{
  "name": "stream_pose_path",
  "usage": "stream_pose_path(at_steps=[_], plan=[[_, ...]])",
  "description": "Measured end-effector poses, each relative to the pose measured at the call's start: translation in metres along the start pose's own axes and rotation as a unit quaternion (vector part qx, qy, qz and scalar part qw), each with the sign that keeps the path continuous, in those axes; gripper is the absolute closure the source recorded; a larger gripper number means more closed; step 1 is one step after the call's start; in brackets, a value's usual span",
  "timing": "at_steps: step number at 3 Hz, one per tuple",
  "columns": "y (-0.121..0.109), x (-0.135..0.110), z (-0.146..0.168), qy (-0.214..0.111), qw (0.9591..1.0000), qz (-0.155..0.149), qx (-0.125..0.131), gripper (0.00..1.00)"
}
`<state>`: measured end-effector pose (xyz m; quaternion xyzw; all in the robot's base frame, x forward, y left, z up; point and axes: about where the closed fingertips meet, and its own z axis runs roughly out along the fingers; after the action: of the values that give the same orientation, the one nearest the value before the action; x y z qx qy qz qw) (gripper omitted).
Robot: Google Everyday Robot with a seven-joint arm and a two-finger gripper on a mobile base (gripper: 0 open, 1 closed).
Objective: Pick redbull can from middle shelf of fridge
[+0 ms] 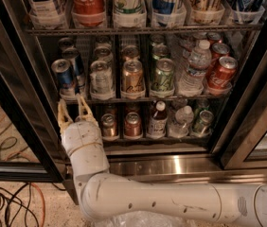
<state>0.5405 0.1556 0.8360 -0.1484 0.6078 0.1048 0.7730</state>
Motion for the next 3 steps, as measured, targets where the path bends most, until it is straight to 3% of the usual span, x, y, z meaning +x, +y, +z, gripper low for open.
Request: stream_pose_path(at_steps=[3], plan=[[0.0023,0.0009,0.0022,0.001,1.0000,-0.003,-0.004,0.36]])
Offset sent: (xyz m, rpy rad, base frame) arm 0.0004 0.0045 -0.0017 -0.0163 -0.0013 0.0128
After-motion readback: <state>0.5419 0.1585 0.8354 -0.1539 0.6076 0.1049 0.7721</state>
